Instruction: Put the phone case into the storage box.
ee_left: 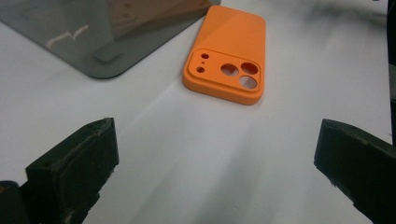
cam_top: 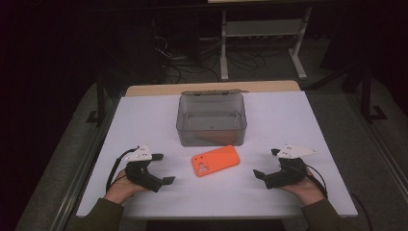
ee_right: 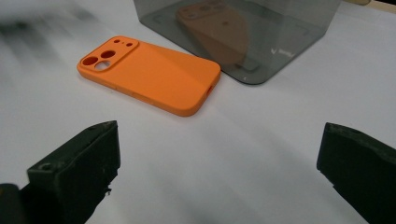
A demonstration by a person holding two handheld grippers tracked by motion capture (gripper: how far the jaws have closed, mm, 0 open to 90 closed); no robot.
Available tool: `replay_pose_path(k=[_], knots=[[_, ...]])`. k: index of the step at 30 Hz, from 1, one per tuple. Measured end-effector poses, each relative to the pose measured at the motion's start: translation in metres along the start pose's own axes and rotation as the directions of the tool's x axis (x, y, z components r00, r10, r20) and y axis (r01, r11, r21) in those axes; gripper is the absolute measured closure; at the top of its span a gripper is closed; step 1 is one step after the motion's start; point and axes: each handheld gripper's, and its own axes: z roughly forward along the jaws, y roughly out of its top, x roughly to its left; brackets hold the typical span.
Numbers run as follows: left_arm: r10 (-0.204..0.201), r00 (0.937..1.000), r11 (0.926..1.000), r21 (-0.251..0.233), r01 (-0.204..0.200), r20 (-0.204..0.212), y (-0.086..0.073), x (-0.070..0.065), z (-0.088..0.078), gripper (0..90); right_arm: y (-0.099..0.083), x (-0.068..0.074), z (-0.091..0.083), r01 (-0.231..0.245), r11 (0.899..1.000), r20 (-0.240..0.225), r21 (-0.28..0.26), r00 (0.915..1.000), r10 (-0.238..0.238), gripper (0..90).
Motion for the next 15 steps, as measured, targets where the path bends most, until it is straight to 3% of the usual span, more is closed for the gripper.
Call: replay_pose_path(k=[15], knots=[[0.025,0.9997,0.9997,-0.006,-0.025,-0.002,0.0065,0.0015,0.0032,0.0,-0.0005,0.0000,0.0006,0.000,1.000,-0.002,0.009,1.0000,0.000,0.0]])
